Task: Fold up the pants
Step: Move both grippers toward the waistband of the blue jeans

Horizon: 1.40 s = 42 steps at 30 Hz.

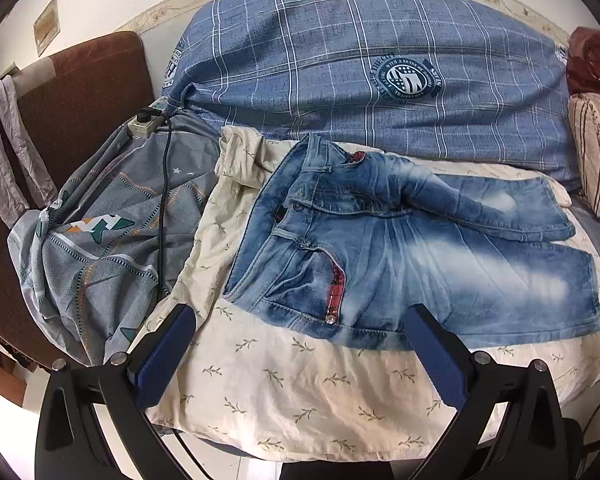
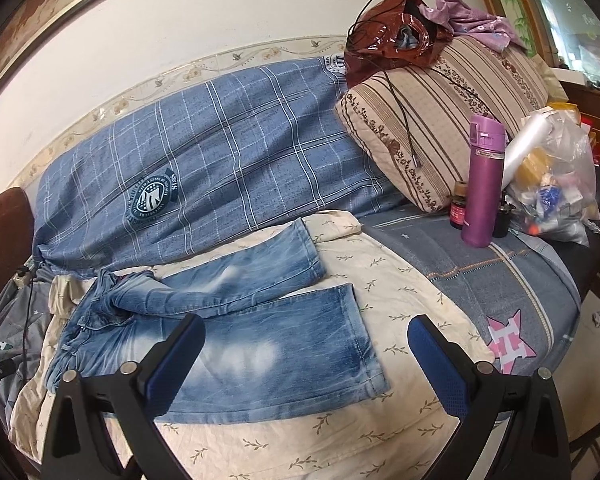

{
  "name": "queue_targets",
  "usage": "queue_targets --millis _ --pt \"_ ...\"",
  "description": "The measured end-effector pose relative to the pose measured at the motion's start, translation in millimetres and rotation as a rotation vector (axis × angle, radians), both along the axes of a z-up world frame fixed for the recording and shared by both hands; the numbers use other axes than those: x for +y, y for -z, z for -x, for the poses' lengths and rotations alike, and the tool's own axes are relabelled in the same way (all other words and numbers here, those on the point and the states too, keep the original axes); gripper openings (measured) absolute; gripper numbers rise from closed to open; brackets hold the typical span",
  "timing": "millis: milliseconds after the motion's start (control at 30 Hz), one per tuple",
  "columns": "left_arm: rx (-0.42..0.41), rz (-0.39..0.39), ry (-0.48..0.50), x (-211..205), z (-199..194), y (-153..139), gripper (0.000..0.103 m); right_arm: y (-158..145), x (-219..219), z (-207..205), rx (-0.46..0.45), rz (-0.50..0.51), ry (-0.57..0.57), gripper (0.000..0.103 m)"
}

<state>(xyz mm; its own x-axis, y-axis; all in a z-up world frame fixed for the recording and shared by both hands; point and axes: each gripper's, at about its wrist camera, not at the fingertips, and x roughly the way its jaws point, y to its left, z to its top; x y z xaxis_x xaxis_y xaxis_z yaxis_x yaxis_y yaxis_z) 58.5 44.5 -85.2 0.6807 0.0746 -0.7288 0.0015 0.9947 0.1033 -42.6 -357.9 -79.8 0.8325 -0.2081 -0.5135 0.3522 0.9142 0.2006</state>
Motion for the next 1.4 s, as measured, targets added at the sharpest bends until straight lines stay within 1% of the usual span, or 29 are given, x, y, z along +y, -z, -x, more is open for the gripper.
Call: queue_targets --millis 133,200,467,600,800,967,1100,1267,1400 --pt "0.018 -0.002 -0.001 -1 5 -3 0.103 -2 -1 4 -0.005 -0.016 -0.009 0.102" --pt "0.01 -0.005 0.001 -2 11 -8 0.103 -3 -1 7 -0.011 -0.021 -0.013 0.102" --pt "-0.03 -0.06 0.005 -6 34 -26 0.103 -13 -1 19 -0.047 -0.051 -0.033 0.102" --pt "-0.026 -0.073 -0.015 -3 38 -28 0.103 -16 1 23 -0.057 -0.052 -0.046 0.102" --pt "-0.023 -0.07 -0.021 -4 37 -27 0.103 -19 -4 26 -0.061 -0.056 -0.044 0.102" --pt "-0.022 -0.058 -0.026 -1 28 -25 0.103 -23 -7 21 -0.054 -0.05 -0.036 0.102" --pt "-0.007 -0.045 -0.044 6 16 -19 0.103 -23 -6 10 -0.04 -0.043 -0.037 0.102" --pt "0.02 -0.039 -0.057 18 -1 -10 0.103 -21 3 -13 -0.006 -0.047 -0.064 0.102" --pt "0.013 -0.025 -0.072 31 -28 -18 0.103 -27 11 -36 0.023 -0.025 -0.108 0.102"
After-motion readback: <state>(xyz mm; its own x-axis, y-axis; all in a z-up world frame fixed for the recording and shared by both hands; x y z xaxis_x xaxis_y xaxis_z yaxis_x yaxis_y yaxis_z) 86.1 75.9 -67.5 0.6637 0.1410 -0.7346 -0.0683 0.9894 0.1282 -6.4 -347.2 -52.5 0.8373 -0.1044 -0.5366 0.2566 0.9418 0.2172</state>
